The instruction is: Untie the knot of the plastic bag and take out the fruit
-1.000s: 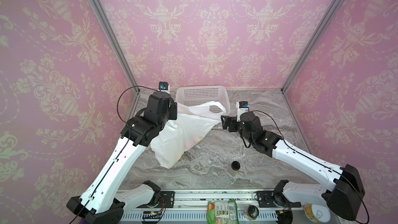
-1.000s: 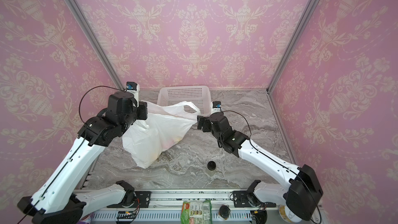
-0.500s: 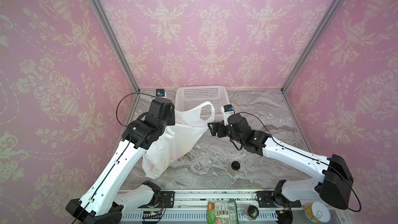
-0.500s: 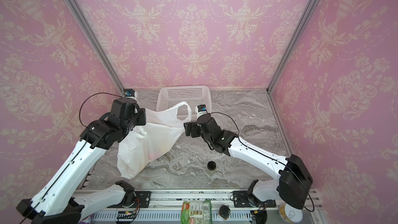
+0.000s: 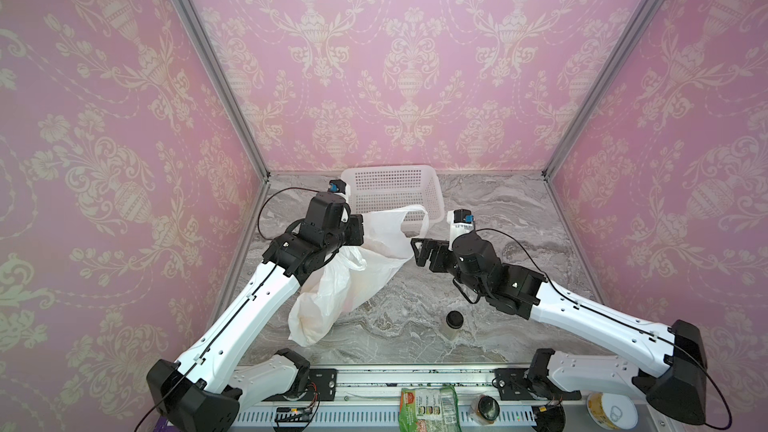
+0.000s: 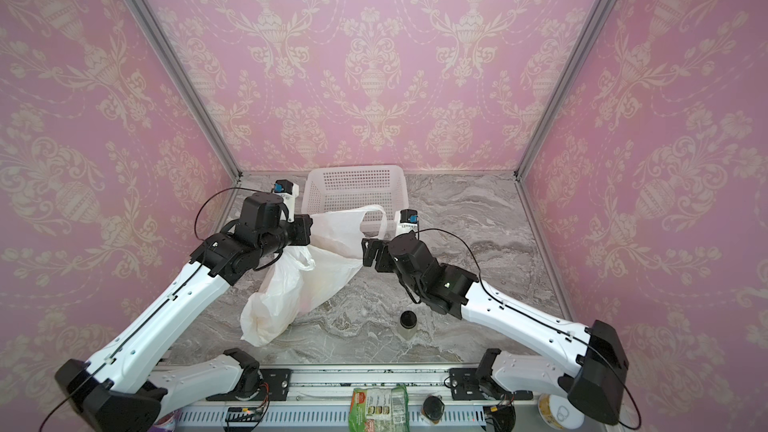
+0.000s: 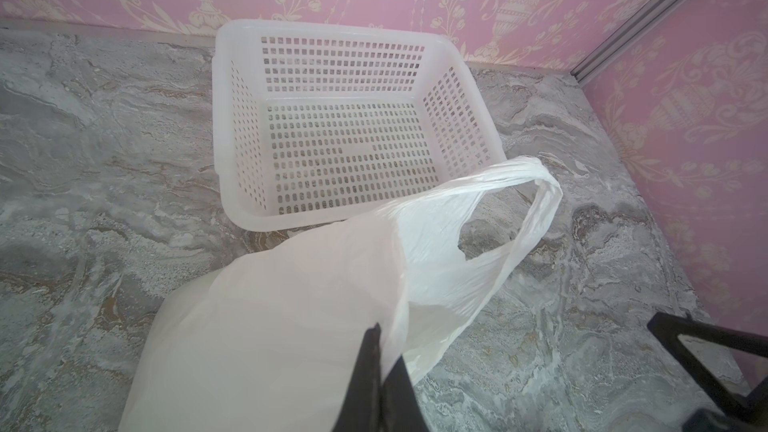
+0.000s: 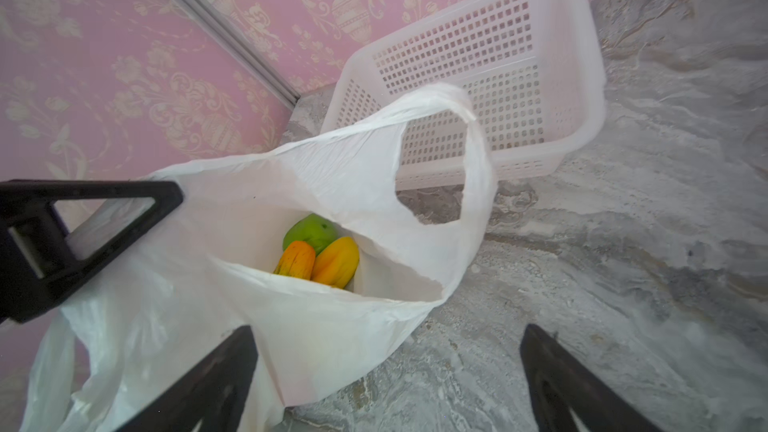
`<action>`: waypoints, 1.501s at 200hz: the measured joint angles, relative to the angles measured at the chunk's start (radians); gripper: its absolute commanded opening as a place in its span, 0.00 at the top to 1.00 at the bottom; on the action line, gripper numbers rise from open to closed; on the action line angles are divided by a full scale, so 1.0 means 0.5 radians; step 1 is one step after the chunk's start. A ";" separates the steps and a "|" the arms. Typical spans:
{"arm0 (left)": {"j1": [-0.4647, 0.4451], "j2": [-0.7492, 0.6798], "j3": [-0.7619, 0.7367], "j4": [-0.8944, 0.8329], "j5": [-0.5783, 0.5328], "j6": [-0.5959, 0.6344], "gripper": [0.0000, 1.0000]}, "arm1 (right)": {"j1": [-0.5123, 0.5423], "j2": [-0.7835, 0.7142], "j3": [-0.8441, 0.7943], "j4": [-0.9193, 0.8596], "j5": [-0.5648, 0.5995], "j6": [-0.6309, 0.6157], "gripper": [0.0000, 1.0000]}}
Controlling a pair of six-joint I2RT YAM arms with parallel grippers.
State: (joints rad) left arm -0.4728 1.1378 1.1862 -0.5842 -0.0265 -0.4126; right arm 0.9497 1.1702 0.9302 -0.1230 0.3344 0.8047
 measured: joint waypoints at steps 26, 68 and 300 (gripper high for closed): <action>0.000 -0.030 -0.011 0.020 0.008 -0.003 1.00 | 0.137 0.172 0.020 0.129 -0.063 0.100 0.00; 0.000 -0.048 -0.050 0.041 0.014 -0.003 1.00 | 0.146 0.664 0.288 0.310 -0.261 -0.076 0.00; 0.091 -0.089 -0.066 -0.157 -0.359 0.009 0.94 | -0.036 0.864 0.143 0.841 -1.293 -1.118 1.00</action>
State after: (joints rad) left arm -0.4274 1.0935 1.1530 -0.6628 -0.2058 -0.4080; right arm 0.9318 1.6024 1.0019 0.2974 -0.3122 0.2459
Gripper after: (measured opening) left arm 0.058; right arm 0.042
